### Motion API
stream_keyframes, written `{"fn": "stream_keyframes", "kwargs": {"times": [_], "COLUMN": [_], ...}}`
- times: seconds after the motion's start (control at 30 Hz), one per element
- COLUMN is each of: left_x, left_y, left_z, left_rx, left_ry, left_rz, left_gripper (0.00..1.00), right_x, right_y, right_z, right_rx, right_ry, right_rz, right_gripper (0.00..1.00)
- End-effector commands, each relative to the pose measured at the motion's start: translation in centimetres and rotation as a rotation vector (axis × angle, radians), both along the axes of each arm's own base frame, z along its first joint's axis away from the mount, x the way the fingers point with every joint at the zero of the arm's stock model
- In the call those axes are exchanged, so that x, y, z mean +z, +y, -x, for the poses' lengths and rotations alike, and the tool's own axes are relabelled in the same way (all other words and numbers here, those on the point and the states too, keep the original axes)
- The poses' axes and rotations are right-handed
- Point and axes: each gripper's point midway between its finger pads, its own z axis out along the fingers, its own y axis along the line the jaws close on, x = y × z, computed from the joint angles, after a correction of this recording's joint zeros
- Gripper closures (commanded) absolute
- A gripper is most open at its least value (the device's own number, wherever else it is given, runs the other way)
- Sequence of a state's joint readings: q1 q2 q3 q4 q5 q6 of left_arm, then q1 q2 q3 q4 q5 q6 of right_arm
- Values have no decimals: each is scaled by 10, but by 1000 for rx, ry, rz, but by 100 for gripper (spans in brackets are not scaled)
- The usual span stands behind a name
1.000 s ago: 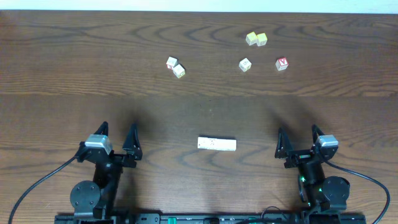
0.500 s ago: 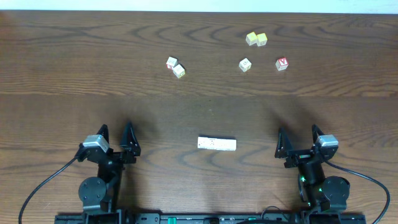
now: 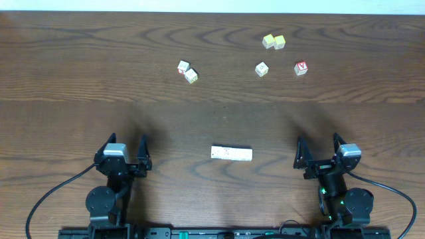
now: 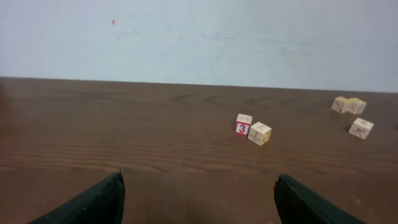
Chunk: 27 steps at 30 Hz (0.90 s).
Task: Lift 4 blocks
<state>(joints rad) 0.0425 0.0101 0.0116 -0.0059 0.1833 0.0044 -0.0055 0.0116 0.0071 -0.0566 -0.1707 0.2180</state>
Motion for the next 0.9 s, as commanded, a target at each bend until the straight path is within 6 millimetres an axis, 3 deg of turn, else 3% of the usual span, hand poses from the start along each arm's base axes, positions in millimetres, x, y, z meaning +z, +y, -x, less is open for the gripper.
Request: {"fn": "stream_keyframes", "kwargs": {"times": [0.0, 0.87], "left_x": [-14, -14], "left_y": [-9, -9], "left_z": [2, 2], "left_rx": [-56, -50], "left_ry": [42, 45], "left_rz": [-60, -37], "left_gripper": [23, 23], "right_x": [-1, -1], "right_y": [-3, -3], "right_z": [0, 0], "right_rx": [-14, -13], "right_ry": [-2, -2], "right_rz": [14, 14], "right_gripper": [1, 1]}}
